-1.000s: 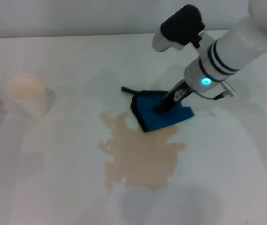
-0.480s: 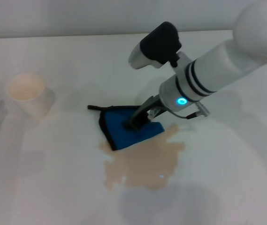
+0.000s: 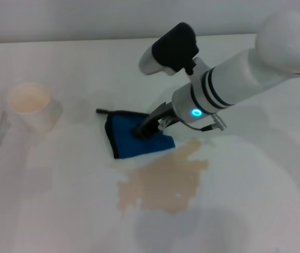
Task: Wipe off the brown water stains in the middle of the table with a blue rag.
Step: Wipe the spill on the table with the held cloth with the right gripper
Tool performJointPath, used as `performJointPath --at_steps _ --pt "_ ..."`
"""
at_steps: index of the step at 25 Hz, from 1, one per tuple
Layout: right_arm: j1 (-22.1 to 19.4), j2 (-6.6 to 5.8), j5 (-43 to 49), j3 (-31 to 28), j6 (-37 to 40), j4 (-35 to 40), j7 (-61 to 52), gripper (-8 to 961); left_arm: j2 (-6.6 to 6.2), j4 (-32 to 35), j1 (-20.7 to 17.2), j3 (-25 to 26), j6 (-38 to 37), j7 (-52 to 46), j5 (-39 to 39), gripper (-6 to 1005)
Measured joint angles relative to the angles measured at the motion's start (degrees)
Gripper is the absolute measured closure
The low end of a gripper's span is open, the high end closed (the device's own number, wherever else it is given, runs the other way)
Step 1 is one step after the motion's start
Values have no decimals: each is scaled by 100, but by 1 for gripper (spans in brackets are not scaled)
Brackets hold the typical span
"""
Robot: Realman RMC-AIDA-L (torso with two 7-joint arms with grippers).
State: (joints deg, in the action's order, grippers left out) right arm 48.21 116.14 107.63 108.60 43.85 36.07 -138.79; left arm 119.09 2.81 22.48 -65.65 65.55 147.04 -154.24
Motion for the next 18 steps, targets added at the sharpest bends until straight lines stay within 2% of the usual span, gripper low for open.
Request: performJointPath --at_steps 9,14,18 --pt "-38 -54 71 -733 -310 -472 -5 867 0 0 2 0 -6 0 0 111" --pt "24 -26 71 -766 -445 -603 -7 867 -7 0 4 0 -15 0 4 111" --pt "106 -1 20 -574 -367 -528 -8 867 -8 1 26 -3 -63 0 14 112"
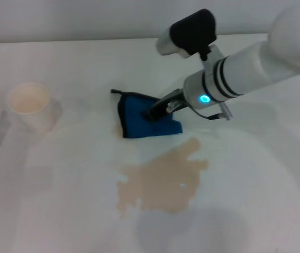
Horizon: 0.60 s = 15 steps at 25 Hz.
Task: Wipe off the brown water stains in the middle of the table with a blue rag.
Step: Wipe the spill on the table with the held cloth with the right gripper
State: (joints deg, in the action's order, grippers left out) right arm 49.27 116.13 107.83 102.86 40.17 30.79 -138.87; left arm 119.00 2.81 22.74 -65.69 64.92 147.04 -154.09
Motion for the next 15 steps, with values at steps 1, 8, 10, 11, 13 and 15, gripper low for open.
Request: performJointPath --at_steps 1,8,10,11,13,15 --pt "29 1 -54 135 23 37 0 867 0 0 6 -2 -12 0 1 112" --pt "340 4 -699 1259 58 110 0 867 0 -9 19 -16 -23 0 12 112" --pt "390 5 -743 1429 133 137 0 867 2 -9 21 -21 -24 0 14 112" --pt "403 6 -752 1491 201 168 1 867 4 -9 22 -22 -24 0 15 112" --pt "405 6 -743 1533 418 262 5 867 8 -9 27 -23 -24 0 19 112" --pt "419 6 -720 1538 694 331 16 867 9 -9 30 -23 -24 0 20 111"
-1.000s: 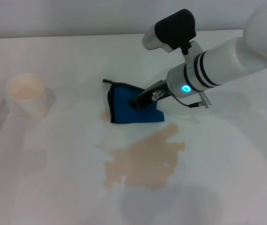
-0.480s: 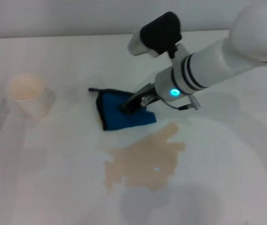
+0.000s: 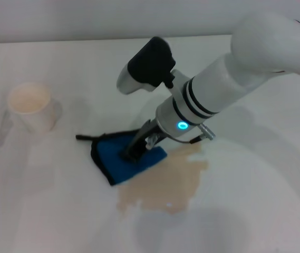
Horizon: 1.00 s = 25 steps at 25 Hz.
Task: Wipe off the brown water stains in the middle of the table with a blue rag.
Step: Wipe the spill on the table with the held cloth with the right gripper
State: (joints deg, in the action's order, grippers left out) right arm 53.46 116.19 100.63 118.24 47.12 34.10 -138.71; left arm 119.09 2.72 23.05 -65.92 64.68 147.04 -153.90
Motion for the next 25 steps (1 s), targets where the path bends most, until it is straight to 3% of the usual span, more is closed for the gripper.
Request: performJointPath --at_steps 6,11,25 --pt "188 -1 29 72 782 36 30 867 0 0 18 0 0 0 0 111" --pt "246 -12 86 59 997 36 67 866 0 14 18 -55 1 0 0 111" --pt "63 -30 405 -398 -880 -331 50 871 0 51 -24 -70 14 0 0 111"
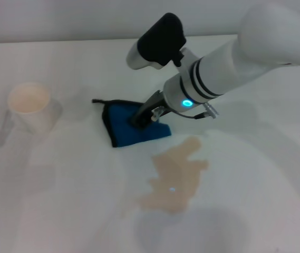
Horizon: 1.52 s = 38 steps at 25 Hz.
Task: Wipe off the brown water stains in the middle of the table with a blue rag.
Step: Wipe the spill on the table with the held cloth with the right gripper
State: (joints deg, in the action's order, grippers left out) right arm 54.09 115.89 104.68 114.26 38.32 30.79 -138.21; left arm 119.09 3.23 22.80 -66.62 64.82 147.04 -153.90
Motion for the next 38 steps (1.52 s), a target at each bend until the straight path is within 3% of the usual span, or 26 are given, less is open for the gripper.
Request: performJointPath --at_steps 4,8,15,25,29,38 --pt "-15 -47 67 -250 264 -86 3 872 0 2 26 14 -3 0 0 112" --pt "15 -95 246 -355 1010 -6 30 874 0 2 57 17 -10 0 0 112" --pt "-22 -42 598 -358 2159 449 360 876 -8 -3 103 28 -17 1 0 112" --pt "-25 -6 594 -335 3773 462 522 880 -9 13 122 36 -80 6 -8 111" --pt "-98 0 582 -355 3708 432 506 882 -10 21 153 36 -84 13 -16 112" --pt "-92 -42 1143 -911 2402 390 503 885 -18 20 176 3 -150 16 -4 111"
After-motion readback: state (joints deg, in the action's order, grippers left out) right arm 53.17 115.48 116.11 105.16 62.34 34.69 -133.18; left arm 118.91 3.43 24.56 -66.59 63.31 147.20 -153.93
